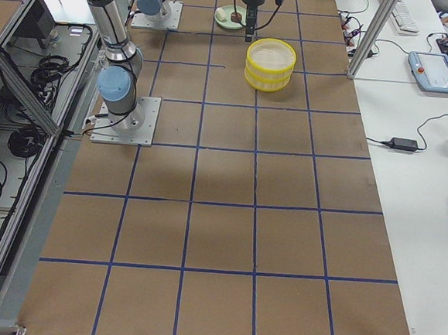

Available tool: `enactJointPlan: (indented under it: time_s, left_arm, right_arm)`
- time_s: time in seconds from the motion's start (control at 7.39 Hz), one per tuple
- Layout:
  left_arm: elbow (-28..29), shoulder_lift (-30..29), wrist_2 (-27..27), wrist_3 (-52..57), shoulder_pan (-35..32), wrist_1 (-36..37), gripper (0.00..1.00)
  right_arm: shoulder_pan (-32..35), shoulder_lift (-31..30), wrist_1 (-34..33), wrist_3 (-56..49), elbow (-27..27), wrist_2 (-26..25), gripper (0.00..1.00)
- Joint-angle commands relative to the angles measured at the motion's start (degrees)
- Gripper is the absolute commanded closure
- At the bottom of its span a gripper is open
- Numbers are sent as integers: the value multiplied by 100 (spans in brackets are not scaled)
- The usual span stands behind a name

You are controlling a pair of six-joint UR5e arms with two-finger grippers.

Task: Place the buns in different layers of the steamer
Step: 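Move right gripper to steamer rim while left gripper moves over plate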

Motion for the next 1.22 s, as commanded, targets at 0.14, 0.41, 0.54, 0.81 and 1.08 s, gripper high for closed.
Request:
enactJointPlan:
  time_s: [0.14, 0.41, 0.54, 0.81, 1.08]
  left_arm:
    - [1, 0, 1, 0, 9, 3, 0]
    - [1, 9, 10, 26, 44, 3, 0]
    - [-7, 35, 419, 87, 122, 29, 0]
    - [-243, -184, 573, 141, 614, 55, 0]
    - [-1250, -133, 799, 412, 729, 55, 2]
  right_arm:
    - [0, 10, -77, 58, 121, -6, 0]
    - [52, 158, -365, 76, 138, 11, 0]
    - [227, 612, -881, 146, 147, 11, 0]
    - [842, 1334, -1805, 724, 330, -24, 0]
    - [905, 1871, -3025, 884, 734, 3, 0]
